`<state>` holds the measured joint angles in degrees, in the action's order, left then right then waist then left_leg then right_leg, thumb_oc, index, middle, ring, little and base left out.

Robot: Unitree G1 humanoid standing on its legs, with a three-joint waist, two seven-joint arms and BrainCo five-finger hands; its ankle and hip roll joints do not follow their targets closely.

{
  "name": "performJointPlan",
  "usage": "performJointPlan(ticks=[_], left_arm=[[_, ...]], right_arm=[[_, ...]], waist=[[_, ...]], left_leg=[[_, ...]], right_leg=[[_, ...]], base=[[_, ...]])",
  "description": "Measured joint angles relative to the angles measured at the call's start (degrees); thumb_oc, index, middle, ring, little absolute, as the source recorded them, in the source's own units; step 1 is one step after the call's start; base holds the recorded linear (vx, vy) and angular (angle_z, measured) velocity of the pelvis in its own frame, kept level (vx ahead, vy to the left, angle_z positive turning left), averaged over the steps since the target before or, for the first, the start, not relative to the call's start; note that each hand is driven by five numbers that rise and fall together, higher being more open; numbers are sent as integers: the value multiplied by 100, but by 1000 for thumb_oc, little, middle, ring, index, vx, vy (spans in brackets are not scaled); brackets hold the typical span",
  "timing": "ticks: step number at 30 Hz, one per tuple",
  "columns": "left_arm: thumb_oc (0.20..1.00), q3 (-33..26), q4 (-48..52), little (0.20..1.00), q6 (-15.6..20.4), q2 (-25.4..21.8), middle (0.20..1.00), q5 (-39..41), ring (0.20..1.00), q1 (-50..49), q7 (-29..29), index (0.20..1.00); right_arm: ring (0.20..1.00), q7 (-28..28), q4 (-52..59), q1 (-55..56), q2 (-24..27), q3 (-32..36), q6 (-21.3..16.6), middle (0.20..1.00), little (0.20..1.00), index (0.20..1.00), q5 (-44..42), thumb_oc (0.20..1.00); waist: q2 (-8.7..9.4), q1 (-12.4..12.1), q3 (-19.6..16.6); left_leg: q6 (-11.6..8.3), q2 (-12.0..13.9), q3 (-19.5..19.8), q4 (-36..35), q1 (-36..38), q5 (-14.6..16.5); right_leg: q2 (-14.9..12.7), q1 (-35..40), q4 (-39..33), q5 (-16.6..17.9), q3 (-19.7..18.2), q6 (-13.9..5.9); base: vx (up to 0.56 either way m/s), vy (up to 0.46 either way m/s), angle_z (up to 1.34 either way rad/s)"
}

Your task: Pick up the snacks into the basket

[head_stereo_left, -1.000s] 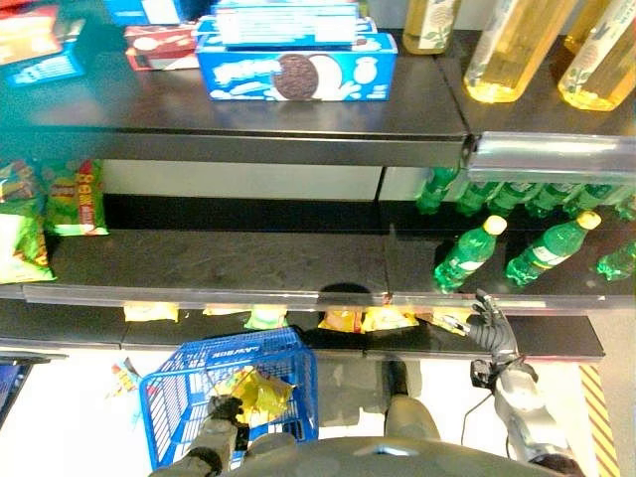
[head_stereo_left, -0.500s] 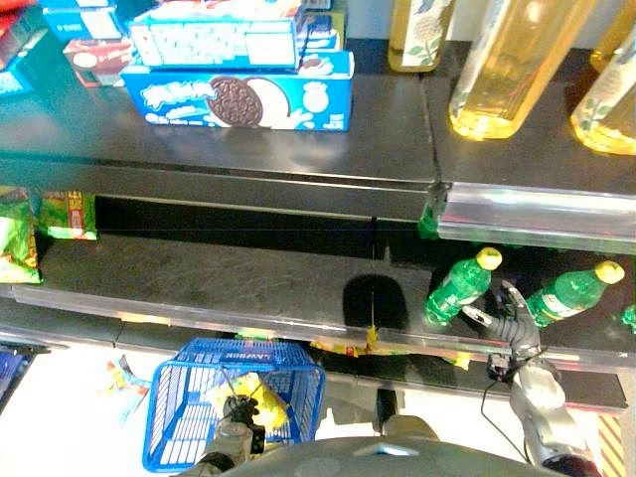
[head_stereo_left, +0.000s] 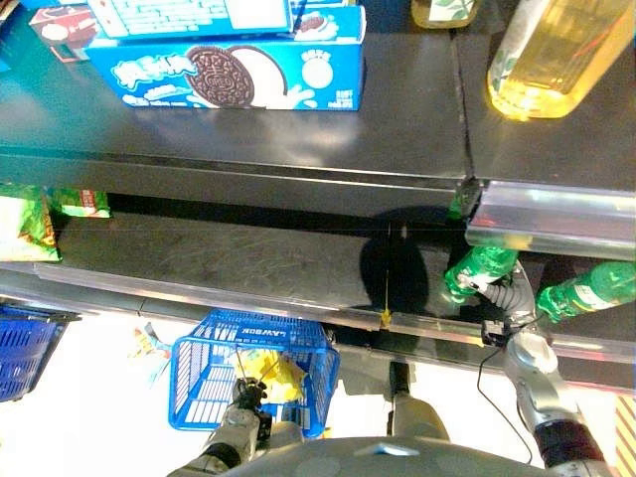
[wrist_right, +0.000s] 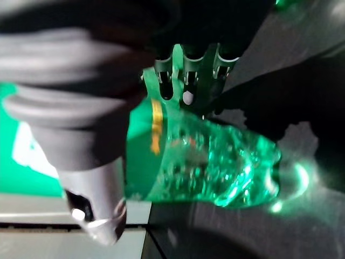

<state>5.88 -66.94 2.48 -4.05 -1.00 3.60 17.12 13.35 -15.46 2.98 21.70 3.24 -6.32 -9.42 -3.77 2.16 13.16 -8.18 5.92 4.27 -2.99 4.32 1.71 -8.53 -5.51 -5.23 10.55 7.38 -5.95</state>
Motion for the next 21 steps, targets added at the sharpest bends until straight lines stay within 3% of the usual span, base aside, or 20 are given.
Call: performJointPlan(ticks=[10,15,16,21], left_arm=[[200,137,50,200,79,-35,200,4,200,236,40,200],[200,269,65,200,87,-67,200,4,200,375,57,200],[200,308,89,200,99,-70,200,3,200,411,76,200],[200,554,126,200,147,-101,200,8,200,494,171,200]], right_arm=[[1000,95,-460,-906,22,-572,-7,1000,1000,1000,-18,1000],[1000,232,-832,-1389,112,-952,-7,1000,1000,1000,121,1000],[200,263,-959,-1584,183,-998,-7,200,200,200,215,200],[200,637,-1865,-2642,246,-1290,-18,200,200,200,553,200]], waist=[[-30,-22,302],[-46,-152,413],[-46,-169,440],[-64,-202,552]], left_leg=[[-13,-31,67,75,-264,-10],[-15,-38,76,94,-336,-11],[-15,-49,92,132,-402,-11],[-12,-98,106,188,-568,-31]], right_leg=[[-39,-176,1,24,79,1],[-47,-254,1,38,88,5],[-61,-282,2,46,107,4],[-99,-414,1,79,102,12]], base=[[-40,14,3],[-46,10,1],[-82,26,2],[-35,16,1]])
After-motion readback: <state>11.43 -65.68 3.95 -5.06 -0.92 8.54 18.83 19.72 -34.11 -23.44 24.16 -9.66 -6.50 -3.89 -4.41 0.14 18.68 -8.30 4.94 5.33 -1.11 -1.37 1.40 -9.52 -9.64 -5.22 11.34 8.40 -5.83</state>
